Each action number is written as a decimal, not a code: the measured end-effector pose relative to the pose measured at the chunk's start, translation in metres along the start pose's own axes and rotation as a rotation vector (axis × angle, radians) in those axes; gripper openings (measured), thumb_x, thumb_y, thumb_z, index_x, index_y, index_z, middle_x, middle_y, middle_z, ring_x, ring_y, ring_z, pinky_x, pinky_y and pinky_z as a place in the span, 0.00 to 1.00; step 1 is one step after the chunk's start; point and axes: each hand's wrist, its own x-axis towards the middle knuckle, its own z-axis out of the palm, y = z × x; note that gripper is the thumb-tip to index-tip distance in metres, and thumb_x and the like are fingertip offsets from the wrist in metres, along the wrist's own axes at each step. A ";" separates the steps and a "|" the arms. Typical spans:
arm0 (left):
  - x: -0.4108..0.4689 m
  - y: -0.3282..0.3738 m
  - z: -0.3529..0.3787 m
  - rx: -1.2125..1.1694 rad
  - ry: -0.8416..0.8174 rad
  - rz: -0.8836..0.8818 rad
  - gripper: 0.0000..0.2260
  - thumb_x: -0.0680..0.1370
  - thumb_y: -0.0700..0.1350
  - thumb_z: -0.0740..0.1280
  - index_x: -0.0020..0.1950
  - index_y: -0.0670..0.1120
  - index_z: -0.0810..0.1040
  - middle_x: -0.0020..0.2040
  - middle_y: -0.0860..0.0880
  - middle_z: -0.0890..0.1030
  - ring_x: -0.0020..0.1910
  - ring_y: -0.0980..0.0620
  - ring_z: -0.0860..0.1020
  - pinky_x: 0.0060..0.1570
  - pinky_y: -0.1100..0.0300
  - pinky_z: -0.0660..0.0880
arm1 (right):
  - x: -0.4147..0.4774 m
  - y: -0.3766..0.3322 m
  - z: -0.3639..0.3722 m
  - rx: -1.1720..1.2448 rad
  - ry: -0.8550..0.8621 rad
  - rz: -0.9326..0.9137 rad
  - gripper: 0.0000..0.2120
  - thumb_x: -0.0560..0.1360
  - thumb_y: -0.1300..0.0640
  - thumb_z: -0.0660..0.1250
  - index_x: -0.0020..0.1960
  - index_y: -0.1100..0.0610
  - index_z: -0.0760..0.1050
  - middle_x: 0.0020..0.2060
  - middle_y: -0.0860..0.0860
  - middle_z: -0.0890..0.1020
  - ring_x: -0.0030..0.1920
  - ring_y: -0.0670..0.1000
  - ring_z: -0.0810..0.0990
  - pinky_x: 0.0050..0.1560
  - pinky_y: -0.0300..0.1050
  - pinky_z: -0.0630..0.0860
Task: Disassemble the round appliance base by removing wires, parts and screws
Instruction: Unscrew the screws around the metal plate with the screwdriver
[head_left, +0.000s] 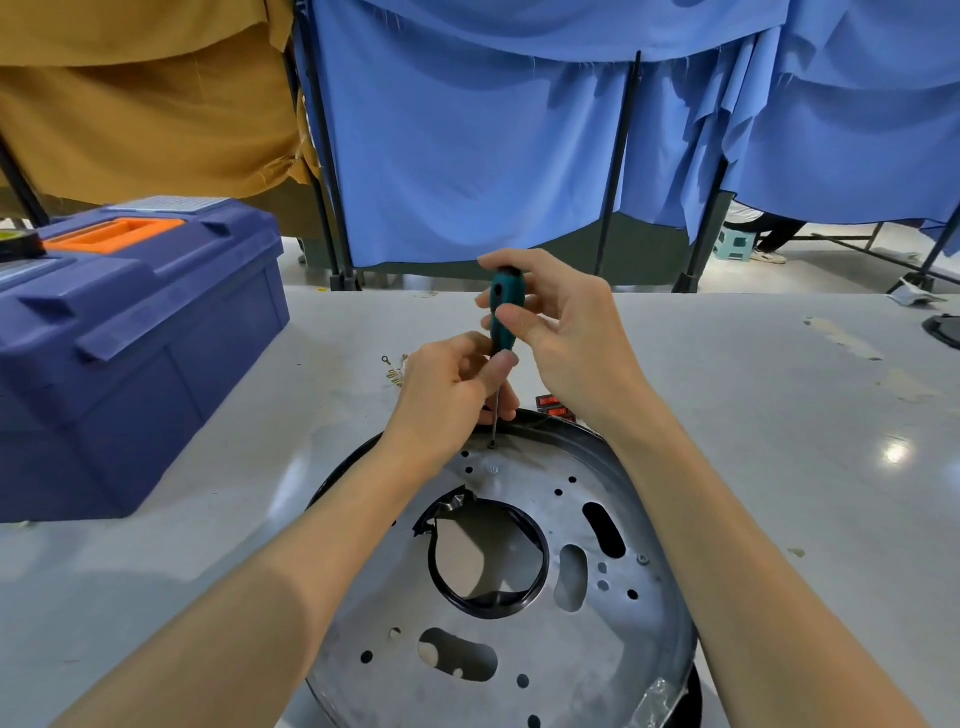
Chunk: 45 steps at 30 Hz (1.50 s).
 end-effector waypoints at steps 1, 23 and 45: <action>0.000 0.000 0.000 -0.005 0.015 -0.006 0.04 0.80 0.41 0.65 0.51 0.41 0.78 0.33 0.42 0.82 0.35 0.43 0.82 0.43 0.47 0.81 | -0.001 0.000 0.002 0.011 -0.015 0.000 0.18 0.76 0.69 0.65 0.63 0.55 0.76 0.49 0.52 0.83 0.48 0.50 0.83 0.53 0.47 0.80; 0.000 0.002 0.001 0.005 0.059 -0.016 0.09 0.77 0.41 0.70 0.49 0.37 0.75 0.33 0.41 0.82 0.34 0.41 0.82 0.42 0.43 0.81 | 0.000 -0.001 0.002 -0.027 0.028 0.000 0.19 0.73 0.60 0.72 0.63 0.51 0.78 0.49 0.47 0.81 0.45 0.44 0.77 0.49 0.37 0.77; -0.003 0.004 0.001 0.041 0.022 -0.020 0.08 0.82 0.42 0.61 0.53 0.39 0.78 0.35 0.45 0.83 0.39 0.45 0.84 0.49 0.41 0.79 | 0.001 0.002 0.004 -0.034 -0.030 -0.007 0.16 0.77 0.63 0.66 0.64 0.52 0.74 0.51 0.50 0.80 0.52 0.51 0.80 0.56 0.51 0.78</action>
